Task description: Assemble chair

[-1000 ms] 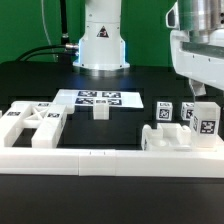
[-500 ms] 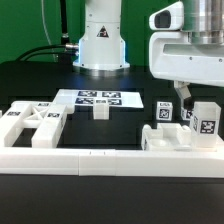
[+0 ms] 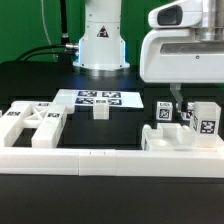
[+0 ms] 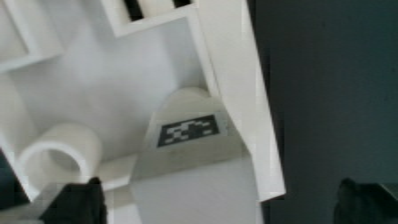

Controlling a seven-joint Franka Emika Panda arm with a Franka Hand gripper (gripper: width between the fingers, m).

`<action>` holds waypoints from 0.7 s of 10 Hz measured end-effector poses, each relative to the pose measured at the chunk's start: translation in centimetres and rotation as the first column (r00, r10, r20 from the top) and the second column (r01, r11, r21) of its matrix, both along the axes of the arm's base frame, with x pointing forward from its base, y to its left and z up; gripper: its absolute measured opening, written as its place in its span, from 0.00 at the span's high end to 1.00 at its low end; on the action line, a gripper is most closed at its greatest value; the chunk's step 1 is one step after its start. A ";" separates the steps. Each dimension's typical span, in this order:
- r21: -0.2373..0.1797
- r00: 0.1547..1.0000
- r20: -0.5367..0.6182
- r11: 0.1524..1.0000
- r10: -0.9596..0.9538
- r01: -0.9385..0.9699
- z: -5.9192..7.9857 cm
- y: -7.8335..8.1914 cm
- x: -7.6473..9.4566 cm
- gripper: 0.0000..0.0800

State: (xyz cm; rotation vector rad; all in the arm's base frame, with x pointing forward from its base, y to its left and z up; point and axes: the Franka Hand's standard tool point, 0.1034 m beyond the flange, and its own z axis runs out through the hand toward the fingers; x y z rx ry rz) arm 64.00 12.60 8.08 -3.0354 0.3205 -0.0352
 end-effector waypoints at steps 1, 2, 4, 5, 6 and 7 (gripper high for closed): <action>-0.002 0.998 0.005 0.998 0.056 -0.056 -0.1 0.0 -0.1 0.19; -0.005 0.991 0.010 0.991 0.131 -0.131 -0.2 -0.1 -0.1 0.31; -0.006 0.989 0.011 0.990 0.144 -0.144 -0.2 -0.2 -0.1 0.49; -0.006 0.990 0.011 0.990 0.143 -0.142 -0.2 -0.3 -0.1 0.63; -0.006 0.990 0.011 0.990 0.142 -0.142 -0.2 -0.3 -0.1 0.63; -0.005 0.992 0.010 0.992 0.124 -0.124 -0.2 -0.3 -0.1 0.63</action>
Offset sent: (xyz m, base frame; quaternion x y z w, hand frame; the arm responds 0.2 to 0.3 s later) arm 0.0000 0.0000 0.0000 0.0000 0.0000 0.0000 1.0000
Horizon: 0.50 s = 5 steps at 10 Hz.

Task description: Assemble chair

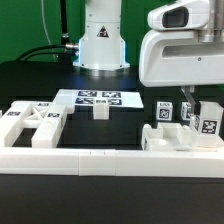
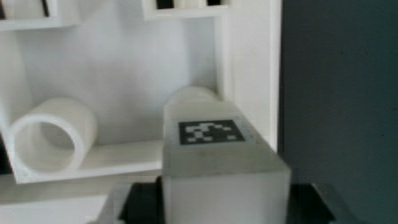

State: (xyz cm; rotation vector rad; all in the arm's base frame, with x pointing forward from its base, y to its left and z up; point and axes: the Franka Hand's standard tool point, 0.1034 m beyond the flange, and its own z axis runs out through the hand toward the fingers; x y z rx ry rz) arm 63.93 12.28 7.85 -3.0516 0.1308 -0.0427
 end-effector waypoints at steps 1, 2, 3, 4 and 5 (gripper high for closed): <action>0.002 0.999 -0.003 0.999 -0.035 0.035 0.0 0.0 0.0 0.63; 0.011 0.991 -0.012 0.991 -0.133 0.133 0.0 -0.1 0.0 0.63; 0.027 0.967 -0.018 0.966 -0.255 0.256 -0.1 -0.2 0.0 0.63; 0.034 0.941 -0.019 0.941 -0.337 0.338 -0.1 -0.2 0.1 0.63; 0.046 0.882 -0.028 0.881 -0.471 0.471 -0.1 -0.3 0.2 0.63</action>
Offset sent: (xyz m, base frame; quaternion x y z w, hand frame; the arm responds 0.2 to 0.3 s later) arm -0.0121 0.0050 -0.0075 0.0370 -0.0058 0.2652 0.9635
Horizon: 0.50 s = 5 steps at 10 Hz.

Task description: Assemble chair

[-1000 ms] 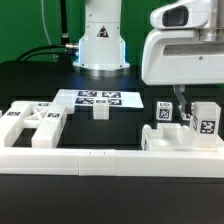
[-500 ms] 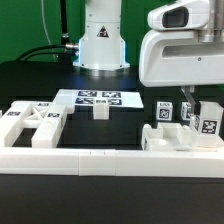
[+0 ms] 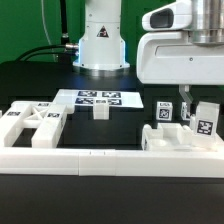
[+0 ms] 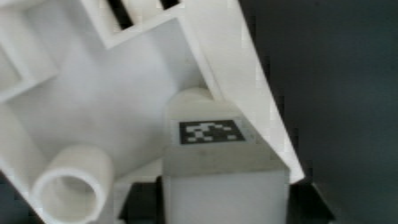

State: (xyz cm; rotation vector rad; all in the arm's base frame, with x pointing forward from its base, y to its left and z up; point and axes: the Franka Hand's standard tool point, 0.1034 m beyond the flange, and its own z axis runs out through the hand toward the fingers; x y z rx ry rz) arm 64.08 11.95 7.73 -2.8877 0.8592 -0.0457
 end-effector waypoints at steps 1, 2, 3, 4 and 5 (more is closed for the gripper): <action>0.003 0.999 -0.005 0.999 -0.050 0.050 0.0 0.0 0.0 0.63; 0.008 0.992 -0.014 0.992 -0.127 0.127 0.0 0.0 0.0 0.63; 0.012 0.980 -0.023 0.980 -0.198 0.199 0.0 0.0 0.0 0.63; 0.015 0.966 -0.031 0.966 -0.257 0.257 0.0 0.0 0.0 0.63; 0.019 0.952 -0.037 0.952 -0.303 0.304 0.0 0.0 0.0 0.63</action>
Offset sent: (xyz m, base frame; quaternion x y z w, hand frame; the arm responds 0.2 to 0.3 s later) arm 0.0000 0.0000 0.0000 0.0000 0.0000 0.1938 0.9810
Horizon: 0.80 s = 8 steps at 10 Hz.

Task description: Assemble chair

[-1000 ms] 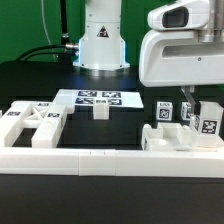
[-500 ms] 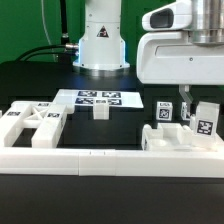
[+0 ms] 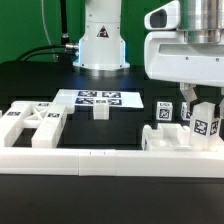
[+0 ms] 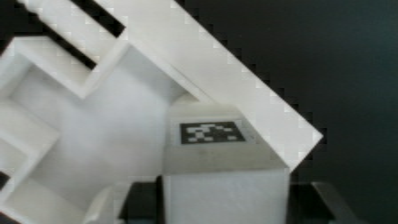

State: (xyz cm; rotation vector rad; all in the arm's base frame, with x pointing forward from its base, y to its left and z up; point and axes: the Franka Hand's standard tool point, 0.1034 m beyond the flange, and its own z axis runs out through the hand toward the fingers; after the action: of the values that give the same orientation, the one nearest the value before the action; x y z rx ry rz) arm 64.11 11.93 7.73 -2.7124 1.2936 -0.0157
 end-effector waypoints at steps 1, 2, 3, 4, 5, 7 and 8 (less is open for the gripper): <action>0.027 0.984 0.001 0.984 -0.179 0.179 0.0 0.0 0.0 0.63; 0.062 0.938 -0.021 0.936 -0.346 0.347 0.0 0.1 -0.3 0.63; 0.085 0.882 -0.038 0.878 -0.469 0.470 0.0 0.1 -0.3 0.63; 0.103 0.829 -0.050 0.823 -0.557 0.559 0.0 0.0 -0.2 0.63; 0.113 0.795 -0.056 0.787 -0.604 0.606 0.0 -0.1 -0.1 0.63; 0.112 0.801 -0.055 0.794 -0.596 0.598 -0.1 0.0 -0.1 0.51; 0.111 0.827 -0.045 0.820 -0.560 0.562 -0.1 0.0 -0.1 0.33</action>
Offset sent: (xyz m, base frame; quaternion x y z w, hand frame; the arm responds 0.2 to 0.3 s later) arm -0.0088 -0.0027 -0.0102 0.0179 -0.0048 0.3019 0.9532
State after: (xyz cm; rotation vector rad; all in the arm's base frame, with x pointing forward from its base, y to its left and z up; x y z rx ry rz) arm 64.00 11.91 7.65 -2.1352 1.9783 0.0155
